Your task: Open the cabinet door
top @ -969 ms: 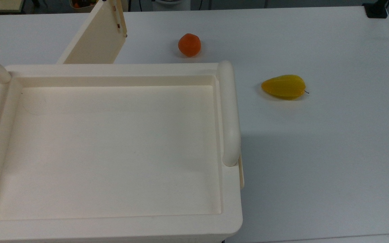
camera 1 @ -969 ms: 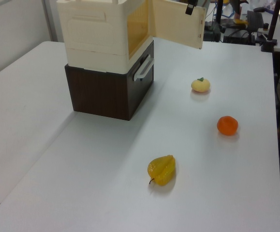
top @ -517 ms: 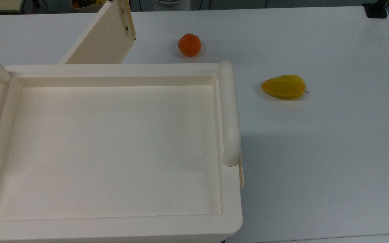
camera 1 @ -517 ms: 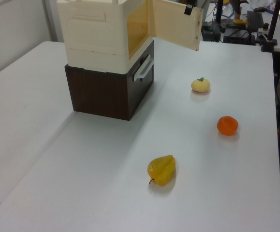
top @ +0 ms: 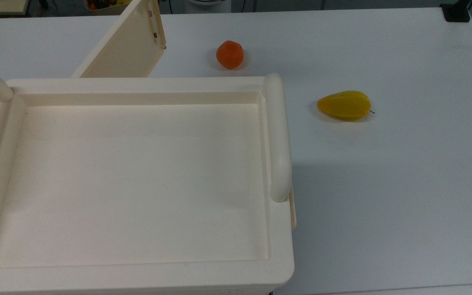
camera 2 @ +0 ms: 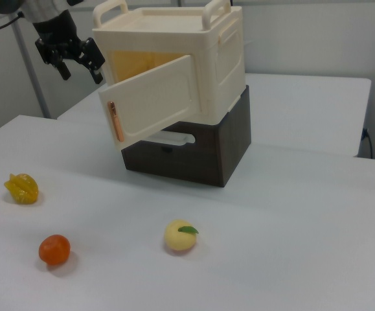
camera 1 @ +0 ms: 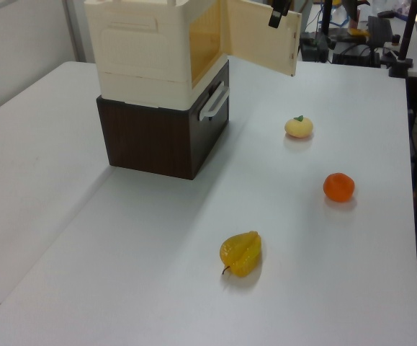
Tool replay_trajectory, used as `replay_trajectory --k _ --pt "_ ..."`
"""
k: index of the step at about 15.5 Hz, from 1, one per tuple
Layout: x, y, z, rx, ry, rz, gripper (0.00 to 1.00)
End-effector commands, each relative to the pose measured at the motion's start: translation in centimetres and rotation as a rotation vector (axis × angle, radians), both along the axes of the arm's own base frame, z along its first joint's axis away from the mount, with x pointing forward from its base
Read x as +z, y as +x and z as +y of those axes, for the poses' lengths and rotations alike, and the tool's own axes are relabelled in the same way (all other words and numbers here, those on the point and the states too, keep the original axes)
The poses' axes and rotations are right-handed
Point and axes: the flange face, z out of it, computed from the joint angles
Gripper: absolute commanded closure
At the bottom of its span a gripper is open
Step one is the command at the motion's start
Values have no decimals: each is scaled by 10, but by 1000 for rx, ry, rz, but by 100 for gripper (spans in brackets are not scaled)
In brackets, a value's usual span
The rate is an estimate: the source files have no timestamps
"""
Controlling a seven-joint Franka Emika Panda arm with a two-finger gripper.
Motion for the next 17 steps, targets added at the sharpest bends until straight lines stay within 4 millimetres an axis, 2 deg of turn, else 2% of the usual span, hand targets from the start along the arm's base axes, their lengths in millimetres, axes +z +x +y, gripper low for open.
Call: replay_trajectory --k 1,2,4,5,7,13,15,17 --pt "9 2 15 6 11 -51 0" --pt "7 4 17 0 16 -69 0" --pt "-15 12 19 -22 15 -29 0" --pt "-18 14 17 -26 14 -23 0" --pt "-19 16 4 -45 10 -17 0" --pt "-22 14 -55 -119 -4 30 0" --pt "-25 11 -61 -107 -10 61 0" --pt "-32 12 -54 -110 -9 78 0"
